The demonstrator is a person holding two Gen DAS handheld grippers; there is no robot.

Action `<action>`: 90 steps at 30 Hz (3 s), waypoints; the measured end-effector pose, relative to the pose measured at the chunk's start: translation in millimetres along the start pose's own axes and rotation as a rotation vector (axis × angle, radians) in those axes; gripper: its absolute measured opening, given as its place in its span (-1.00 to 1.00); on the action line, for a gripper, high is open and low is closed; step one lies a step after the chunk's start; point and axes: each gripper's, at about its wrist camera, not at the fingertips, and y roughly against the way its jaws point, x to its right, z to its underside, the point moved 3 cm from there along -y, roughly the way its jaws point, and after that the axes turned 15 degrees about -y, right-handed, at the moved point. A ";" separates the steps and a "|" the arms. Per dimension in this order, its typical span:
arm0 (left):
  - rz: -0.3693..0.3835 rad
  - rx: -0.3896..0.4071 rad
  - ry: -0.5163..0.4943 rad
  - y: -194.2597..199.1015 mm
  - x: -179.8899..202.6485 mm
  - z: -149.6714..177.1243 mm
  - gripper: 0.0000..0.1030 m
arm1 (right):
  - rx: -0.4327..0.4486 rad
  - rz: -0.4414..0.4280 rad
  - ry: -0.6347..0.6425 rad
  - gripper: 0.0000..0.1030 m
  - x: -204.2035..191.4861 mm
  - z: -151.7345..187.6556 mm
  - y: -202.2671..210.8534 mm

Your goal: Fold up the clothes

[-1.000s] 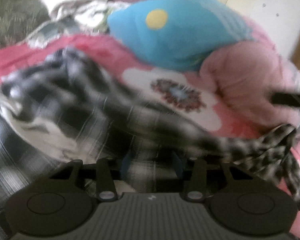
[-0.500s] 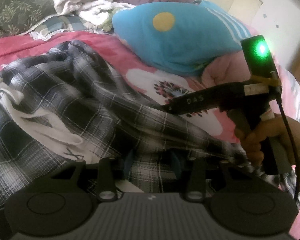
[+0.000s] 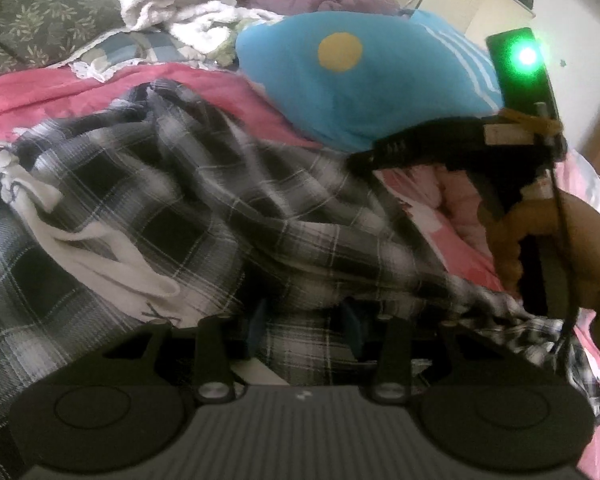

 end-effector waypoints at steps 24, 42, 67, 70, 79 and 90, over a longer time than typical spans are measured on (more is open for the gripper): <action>-0.057 0.039 0.070 13.0 -21.4 -2.6 -0.16 | 0.059 0.056 -0.017 0.11 27.0 27.6 56.5; -0.104 0.046 0.096 12.3 -24.3 -2.8 -0.15 | 0.273 0.434 -1.062 0.47 257.2 175.0 224.4; -0.135 0.052 0.079 9.9 -21.1 -3.5 -0.10 | 0.026 0.617 -0.540 -0.90 240.9 200.1 200.4; -0.139 0.052 0.079 10.0 -21.6 -3.9 -0.10 | 0.116 0.737 -0.503 -0.91 245.9 197.6 238.9; -0.160 0.054 0.074 9.8 -20.0 -4.9 -0.10 | 0.354 1.058 -0.279 -0.91 237.4 185.7 363.8; -0.167 0.055 0.080 9.2 -21.0 -4.8 -0.10 | 0.346 1.067 -0.170 -0.90 238.4 168.3 359.6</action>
